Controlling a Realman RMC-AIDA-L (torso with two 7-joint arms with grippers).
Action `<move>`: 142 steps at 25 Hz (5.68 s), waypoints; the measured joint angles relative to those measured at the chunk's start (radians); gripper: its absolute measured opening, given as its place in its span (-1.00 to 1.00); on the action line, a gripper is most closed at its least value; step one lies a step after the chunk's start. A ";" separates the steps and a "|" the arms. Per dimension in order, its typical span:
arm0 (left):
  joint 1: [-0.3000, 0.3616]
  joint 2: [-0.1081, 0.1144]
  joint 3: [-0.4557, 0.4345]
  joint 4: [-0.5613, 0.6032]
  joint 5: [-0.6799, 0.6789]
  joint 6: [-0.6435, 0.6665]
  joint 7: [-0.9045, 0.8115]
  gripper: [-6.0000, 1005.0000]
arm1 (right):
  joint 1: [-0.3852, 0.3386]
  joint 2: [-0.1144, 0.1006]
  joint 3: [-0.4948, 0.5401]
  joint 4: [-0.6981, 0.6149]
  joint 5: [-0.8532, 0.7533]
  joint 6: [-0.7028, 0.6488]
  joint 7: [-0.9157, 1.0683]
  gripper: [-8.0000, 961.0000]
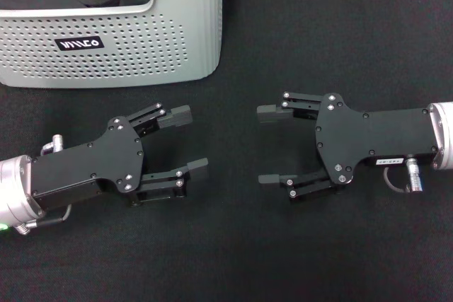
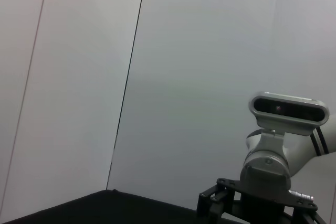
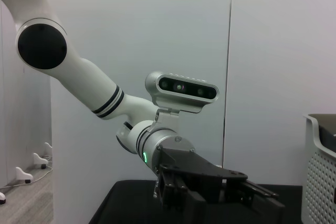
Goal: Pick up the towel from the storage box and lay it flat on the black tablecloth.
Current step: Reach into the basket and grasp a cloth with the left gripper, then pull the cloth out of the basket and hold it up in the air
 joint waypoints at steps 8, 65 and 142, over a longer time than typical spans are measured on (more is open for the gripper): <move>0.001 -0.003 0.000 0.002 0.001 0.000 0.000 0.71 | -0.008 -0.001 0.000 0.000 0.001 0.005 0.000 0.82; -0.171 -0.096 -0.207 -0.094 -0.516 -0.441 0.679 -0.54 | -0.113 -0.003 0.024 0.000 0.026 0.053 -0.005 0.65; -0.045 -0.101 0.609 0.057 -1.072 0.149 0.557 -0.98 | -0.162 0.003 -0.560 -0.168 0.958 -0.146 -0.361 0.24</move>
